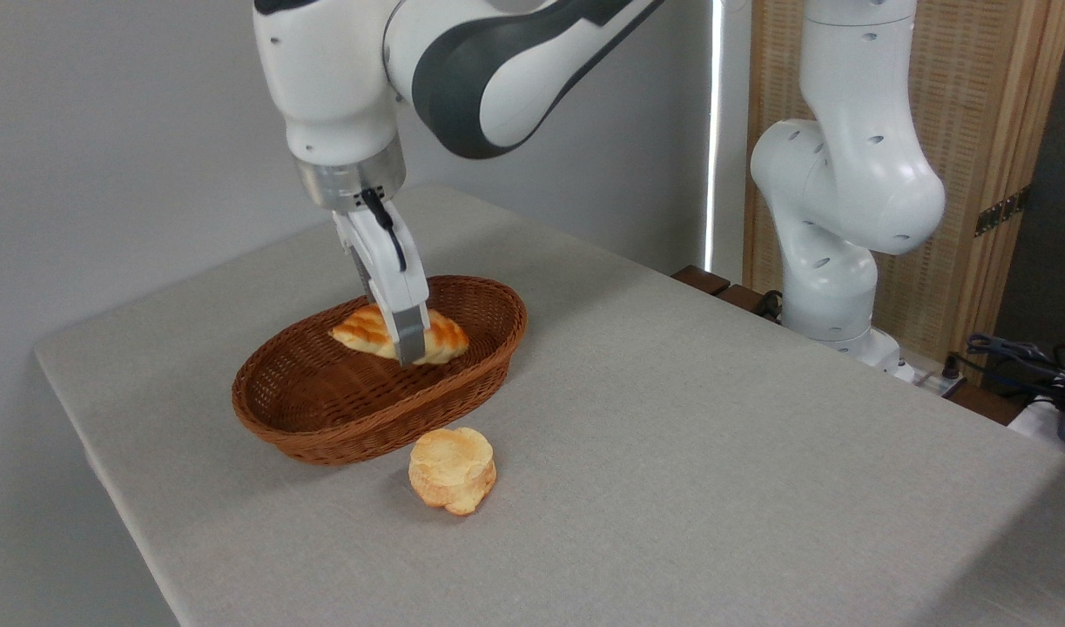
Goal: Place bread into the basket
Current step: 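Lower the twisted roll into the basket, then open the gripper and raise it away from the basket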
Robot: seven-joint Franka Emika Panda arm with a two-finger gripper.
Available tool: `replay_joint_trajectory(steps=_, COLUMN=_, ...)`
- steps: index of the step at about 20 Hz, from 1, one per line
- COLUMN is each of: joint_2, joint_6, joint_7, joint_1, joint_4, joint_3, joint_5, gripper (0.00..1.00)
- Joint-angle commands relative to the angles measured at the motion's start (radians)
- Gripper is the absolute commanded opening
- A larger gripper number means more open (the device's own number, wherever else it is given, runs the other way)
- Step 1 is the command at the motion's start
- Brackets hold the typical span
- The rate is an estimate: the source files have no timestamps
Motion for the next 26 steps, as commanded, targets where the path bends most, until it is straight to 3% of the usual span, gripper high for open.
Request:
replay_joint_trajectory(steps=1, joint_2=0.015, joint_6=0.003, joint_7=-0.010, joint_1=-0.001, joint_4=0.019, joint_3=0.001, joint_5=-0.020, gripper=1.00)
replay_joint_trajectory(steps=6, joint_2=-0.002, joint_6=0.001, joint_7=-0.042, joint_1=0.000, joint_4=0.021, joint_3=0.009, joint_5=0.002, gripper=1.00)
replay_joint_trajectory(steps=11, joint_2=-0.030, joint_6=-0.011, joint_7=-0.059, joint_1=0.012, joint_4=0.058, joint_3=0.018, joint_5=0.102, gripper=1.00)
replay_joint_trajectory(steps=15, joint_2=-0.074, joint_6=-0.016, joint_7=-0.059, joint_1=0.022, joint_4=0.061, joint_3=0.105, joint_5=0.157, gripper=1.00)
replay_joint_trajectory(steps=18, joint_2=-0.077, joint_6=-0.025, joint_7=-0.062, joint_1=0.022, joint_4=0.085, joint_3=0.133, joint_5=0.212, gripper=1.00)
replay_joint_trajectory(steps=20, joint_2=-0.073, joint_6=-0.027, joint_7=-0.095, joint_1=0.022, joint_4=0.096, joint_3=0.134, joint_5=0.235, gripper=1.00)
replay_joint_trajectory(steps=23, joint_2=-0.064, joint_6=-0.025, joint_7=-0.236, joint_1=0.022, joint_4=0.101, joint_3=0.130, joint_5=0.263, gripper=1.00)
replay_joint_trajectory(steps=26, joint_2=-0.071, joint_6=-0.028, joint_7=-0.251, joint_1=0.020, joint_4=0.100, joint_3=0.128, joint_5=0.261, gripper=1.00)
